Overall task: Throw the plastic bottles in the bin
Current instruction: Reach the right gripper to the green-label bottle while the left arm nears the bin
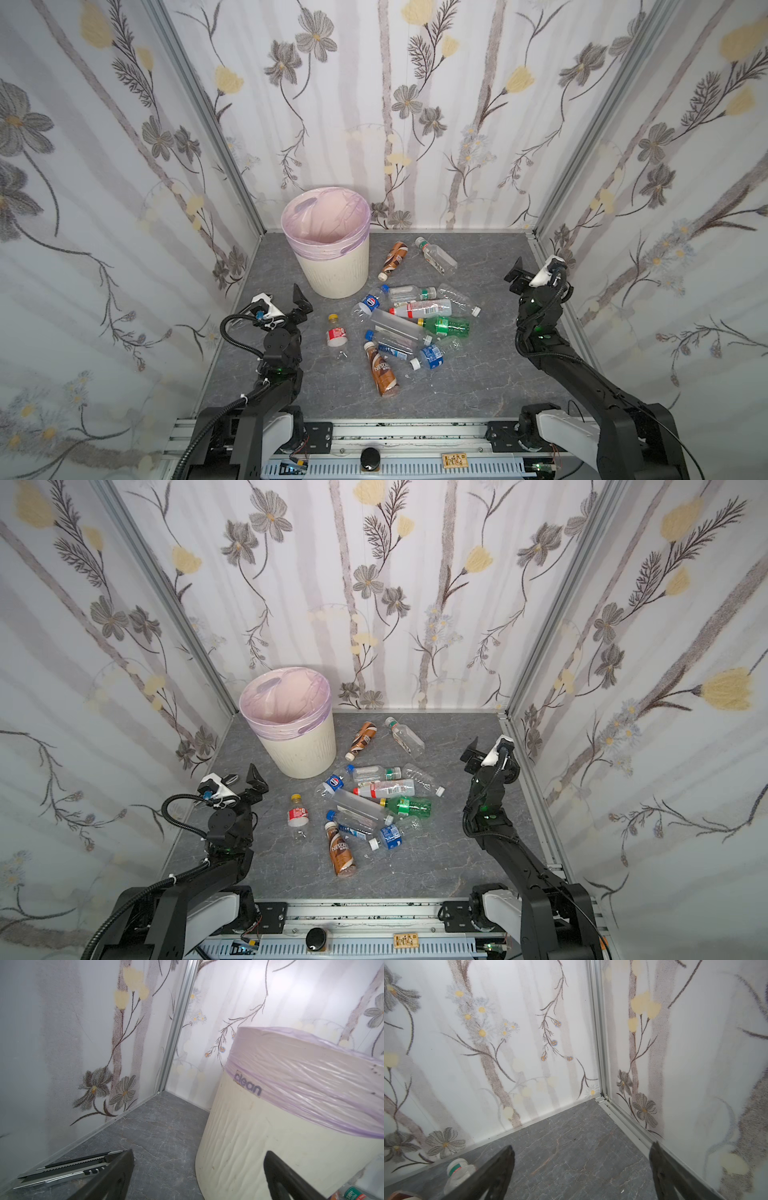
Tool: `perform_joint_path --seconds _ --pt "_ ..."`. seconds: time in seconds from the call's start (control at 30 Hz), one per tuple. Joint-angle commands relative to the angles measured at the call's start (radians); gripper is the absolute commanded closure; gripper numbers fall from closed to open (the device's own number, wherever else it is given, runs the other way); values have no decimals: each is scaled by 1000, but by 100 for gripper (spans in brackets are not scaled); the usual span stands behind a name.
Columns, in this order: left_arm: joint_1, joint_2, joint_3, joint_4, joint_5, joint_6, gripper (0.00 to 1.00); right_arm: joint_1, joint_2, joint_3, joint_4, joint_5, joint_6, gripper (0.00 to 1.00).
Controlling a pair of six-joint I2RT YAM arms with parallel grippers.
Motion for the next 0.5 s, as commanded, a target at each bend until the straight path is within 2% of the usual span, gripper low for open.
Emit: perform_joint_path --seconds 0.0,0.1,0.2,0.47 --pt "-6 -58 -15 8 13 -138 0 9 35 96 -191 -190 13 0" --pt "-22 -120 -4 0 111 -159 0 15 135 219 -296 -265 -4 0" --pt "-60 -197 18 -70 98 -216 0 38 262 376 -393 -332 -25 0" --pt "-232 -224 206 -315 146 -223 0 142 677 828 -753 -317 -165 0"
